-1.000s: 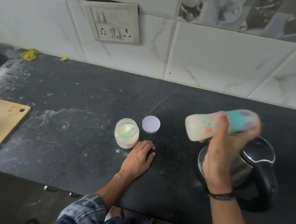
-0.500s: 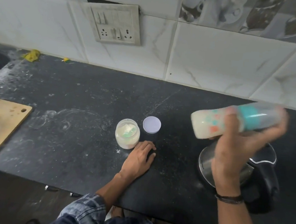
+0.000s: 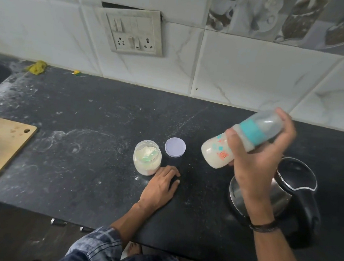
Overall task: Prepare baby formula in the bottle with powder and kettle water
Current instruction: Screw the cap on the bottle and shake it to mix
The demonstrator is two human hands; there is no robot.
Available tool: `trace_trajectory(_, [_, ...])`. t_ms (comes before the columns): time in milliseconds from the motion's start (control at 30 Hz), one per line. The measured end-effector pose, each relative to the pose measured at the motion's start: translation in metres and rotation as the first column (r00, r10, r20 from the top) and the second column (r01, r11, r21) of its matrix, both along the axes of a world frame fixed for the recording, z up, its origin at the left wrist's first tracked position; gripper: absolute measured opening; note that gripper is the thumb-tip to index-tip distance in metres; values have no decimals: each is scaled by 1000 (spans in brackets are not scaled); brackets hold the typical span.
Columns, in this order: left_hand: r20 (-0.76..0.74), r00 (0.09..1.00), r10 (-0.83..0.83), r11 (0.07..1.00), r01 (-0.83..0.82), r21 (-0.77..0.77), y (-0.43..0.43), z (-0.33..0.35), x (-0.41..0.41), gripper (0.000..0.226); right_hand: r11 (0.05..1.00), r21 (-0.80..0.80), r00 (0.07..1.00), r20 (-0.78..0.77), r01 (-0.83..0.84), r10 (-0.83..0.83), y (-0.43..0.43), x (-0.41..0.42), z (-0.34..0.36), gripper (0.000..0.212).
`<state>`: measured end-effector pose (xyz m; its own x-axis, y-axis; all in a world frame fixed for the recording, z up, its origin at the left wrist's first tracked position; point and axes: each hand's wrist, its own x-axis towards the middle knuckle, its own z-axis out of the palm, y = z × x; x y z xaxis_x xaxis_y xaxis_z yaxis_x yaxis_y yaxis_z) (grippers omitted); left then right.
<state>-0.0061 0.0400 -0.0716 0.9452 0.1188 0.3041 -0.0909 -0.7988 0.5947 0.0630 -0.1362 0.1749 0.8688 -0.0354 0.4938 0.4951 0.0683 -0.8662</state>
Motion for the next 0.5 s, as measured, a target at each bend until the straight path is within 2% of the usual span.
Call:
trace_trajectory(133, [-3, 1000, 8, 1000, -8, 5, -1, -1, 1, 14, 927, 305, 969, 52, 217, -243, 0, 0, 8, 76])
trace_trajectory(167, [-6, 1000, 11, 1000, -11, 5, -1, -1, 1, 14, 921, 316, 967, 39, 228, -253, 0, 2, 6, 78])
trace_trajectory(267, [-6, 1000, 4, 1000, -4, 3, 0, -2, 0, 13, 994, 97, 999, 7, 45, -46, 3, -2, 5, 80])
trace_trajectory(300, [-3, 1000, 0, 1000, 0, 0, 0, -2, 0, 13, 996, 82, 999, 6, 44, -45, 1, -4, 5, 79])
trace_trajectory(433, [3, 1000, 10, 1000, -10, 2, -1, -2, 2, 13, 911, 352, 972, 12, 213, -233, -2, 0, 15, 72])
trace_trajectory(467, [1, 1000, 11, 1000, -11, 1, -1, -2, 2, 14, 905, 360, 970, -9, 228, -241, -3, 1, 16, 74])
trace_trajectory(500, [-3, 1000, 7, 1000, -7, -1, -1, -2, 2, 13, 933, 299, 979, -21, 199, -202, -2, 1, 15, 73])
